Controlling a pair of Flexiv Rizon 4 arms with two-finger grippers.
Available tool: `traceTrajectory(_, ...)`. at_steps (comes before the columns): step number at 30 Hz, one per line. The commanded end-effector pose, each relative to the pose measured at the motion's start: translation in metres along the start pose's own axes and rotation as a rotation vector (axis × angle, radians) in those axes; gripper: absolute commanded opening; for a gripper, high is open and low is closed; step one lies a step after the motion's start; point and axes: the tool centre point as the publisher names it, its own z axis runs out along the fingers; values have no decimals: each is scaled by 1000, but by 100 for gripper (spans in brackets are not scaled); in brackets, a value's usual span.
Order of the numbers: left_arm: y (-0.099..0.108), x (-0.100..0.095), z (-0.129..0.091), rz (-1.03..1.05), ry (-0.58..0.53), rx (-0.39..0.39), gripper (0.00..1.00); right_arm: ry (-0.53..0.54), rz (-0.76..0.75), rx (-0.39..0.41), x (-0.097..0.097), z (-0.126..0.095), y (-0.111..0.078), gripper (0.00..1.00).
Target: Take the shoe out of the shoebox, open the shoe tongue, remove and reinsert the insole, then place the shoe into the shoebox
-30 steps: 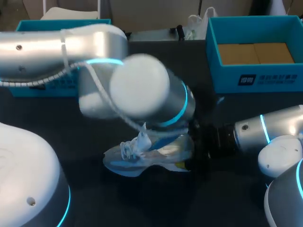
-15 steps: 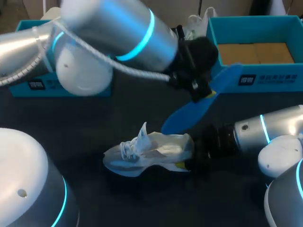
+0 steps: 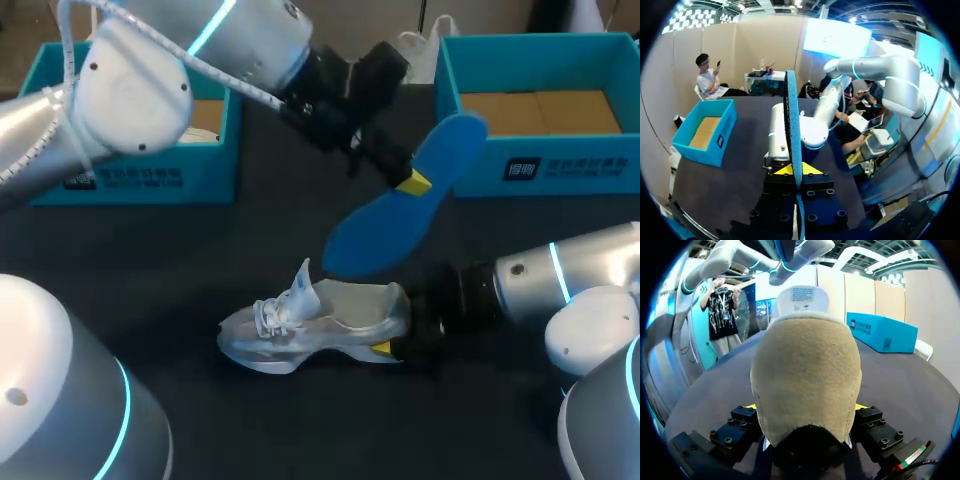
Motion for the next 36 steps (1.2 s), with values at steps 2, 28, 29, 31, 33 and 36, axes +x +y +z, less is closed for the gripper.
traceTrajectory(2,-11,17,-36,78,-30,85,0,-2,0,6,1,0,2,0)
traceTrajectory(28,-19,88,-114,70,9,411,0,-2,0,6,1,0,2,0)
traceTrajectory(29,-17,94,-118,67,7,408,0,-2,0,6,1,0,2,0)
traceTrajectory(31,-14,101,-128,13,32,447,0,-2,0,6,1,0,2,0)
traceTrajectory(33,-12,111,-139,2,59,470,0,-2,0,6,1,0,2,0)
traceTrajectory(36,-12,111,-139,2,59,470,0,-2,0,6,1,0,2,0)
